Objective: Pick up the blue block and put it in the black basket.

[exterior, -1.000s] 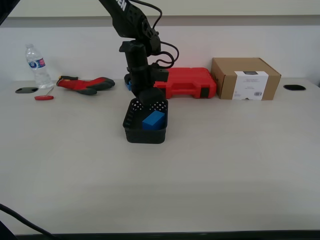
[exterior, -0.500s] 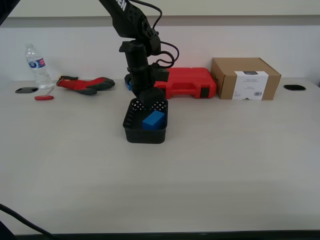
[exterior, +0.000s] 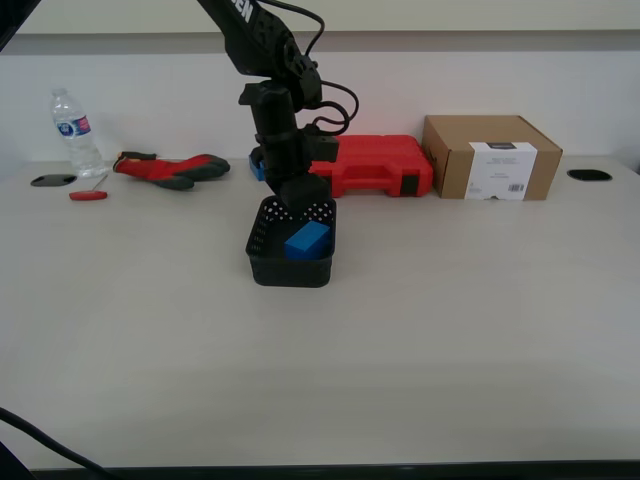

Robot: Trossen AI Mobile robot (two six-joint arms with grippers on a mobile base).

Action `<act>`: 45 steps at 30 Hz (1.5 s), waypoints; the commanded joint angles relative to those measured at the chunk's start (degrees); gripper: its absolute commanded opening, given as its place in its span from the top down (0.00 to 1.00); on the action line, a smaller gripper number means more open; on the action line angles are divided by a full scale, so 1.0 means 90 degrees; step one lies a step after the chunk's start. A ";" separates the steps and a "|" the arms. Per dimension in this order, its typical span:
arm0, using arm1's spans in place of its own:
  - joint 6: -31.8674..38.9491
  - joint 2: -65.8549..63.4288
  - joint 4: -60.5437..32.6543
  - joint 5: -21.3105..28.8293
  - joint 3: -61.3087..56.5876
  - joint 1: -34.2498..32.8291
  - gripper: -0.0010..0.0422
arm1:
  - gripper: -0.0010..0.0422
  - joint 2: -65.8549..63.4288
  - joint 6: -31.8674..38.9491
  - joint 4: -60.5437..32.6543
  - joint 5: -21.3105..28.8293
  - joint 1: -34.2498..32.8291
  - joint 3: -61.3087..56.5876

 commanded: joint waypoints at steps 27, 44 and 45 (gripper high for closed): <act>0.0000 0.0000 0.0022 -0.0007 0.0012 0.0002 0.98 | 0.98 0.0000 0.0024 0.0216 0.0034 -0.0002 0.0000; 0.0002 0.0000 0.0022 -0.0007 0.0012 0.0002 0.98 | 0.98 0.0000 0.0022 0.0345 0.0034 -0.0002 0.0000; 0.0000 0.0002 0.0022 -0.0007 0.0012 0.0002 0.98 | 0.98 0.0000 0.0024 0.0350 0.0034 -0.0002 0.0000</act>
